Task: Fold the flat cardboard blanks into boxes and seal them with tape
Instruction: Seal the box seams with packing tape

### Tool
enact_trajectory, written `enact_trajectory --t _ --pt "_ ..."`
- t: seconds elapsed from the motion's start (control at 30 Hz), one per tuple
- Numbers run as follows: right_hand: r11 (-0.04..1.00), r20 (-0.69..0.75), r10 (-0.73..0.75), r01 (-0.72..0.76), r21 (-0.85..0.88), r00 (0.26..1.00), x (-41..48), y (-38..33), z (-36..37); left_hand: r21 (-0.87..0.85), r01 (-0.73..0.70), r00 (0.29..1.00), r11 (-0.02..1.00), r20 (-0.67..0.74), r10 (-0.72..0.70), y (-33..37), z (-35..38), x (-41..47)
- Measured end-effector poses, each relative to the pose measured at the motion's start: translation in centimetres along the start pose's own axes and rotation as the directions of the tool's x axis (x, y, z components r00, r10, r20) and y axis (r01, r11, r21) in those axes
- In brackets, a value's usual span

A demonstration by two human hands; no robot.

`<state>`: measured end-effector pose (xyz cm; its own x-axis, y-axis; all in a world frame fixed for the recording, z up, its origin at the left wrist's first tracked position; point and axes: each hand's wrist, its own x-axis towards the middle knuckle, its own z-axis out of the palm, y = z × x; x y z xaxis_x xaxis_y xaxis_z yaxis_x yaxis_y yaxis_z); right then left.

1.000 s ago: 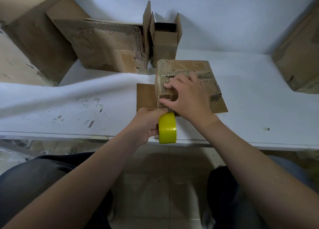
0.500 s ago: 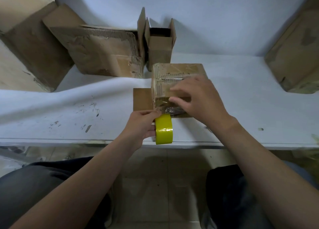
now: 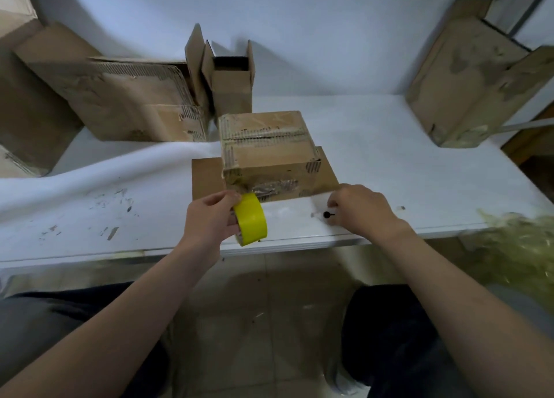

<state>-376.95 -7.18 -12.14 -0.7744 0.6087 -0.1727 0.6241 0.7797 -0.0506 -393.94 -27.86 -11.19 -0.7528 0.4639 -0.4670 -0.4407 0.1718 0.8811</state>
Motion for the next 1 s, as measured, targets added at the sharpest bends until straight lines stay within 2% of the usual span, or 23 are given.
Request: enact_trajectory --t 0.07,0.17,0.3,0.37,0.43,0.57,1.0 --pt "0.999 -0.021 -0.044 0.044 0.018 0.999 -0.2 -0.4 -0.6 -0.024 0.006 1.0 1.0 0.001 -0.006 -0.1 0.0 0.0" --pt "0.971 -0.09 -0.181 0.192 0.143 0.979 -0.6 -1.6 -2.4 -0.039 0.008 1.0 0.999 0.005 -0.008 -0.2 0.0 0.0" --pt "0.846 -0.399 -0.282 0.422 0.326 0.873 -0.6 -5.1 -5.2 -0.036 0.013 1.0 0.999 0.019 -0.012 -0.3 -0.1 -0.1" --pt "0.773 -0.446 -0.365 0.533 0.344 0.817 0.2 -7.1 -6.0 -0.043 0.012 1.0 0.999 0.028 -0.01 -0.4 -0.3 -0.1" --pt "0.748 -0.432 -0.451 0.595 0.294 0.781 1.6 -8.9 -6.0 -0.048 0.018 0.999 0.999 0.031 -0.017 -0.6 -0.5 -0.1" --pt "0.758 -0.368 -0.545 0.63 0.169 0.753 4.0 -11.2 -5.2 -0.085 0.031 0.999 0.996 0.042 -0.027 -0.7 -0.6 0.2" --pt "0.731 -0.339 -0.637 0.682 0.02 0.692 5.6 -12.2 -4.6 -0.097 0.049 0.995 0.994 0.086 -0.041 -1.0 -1.2 0.5"
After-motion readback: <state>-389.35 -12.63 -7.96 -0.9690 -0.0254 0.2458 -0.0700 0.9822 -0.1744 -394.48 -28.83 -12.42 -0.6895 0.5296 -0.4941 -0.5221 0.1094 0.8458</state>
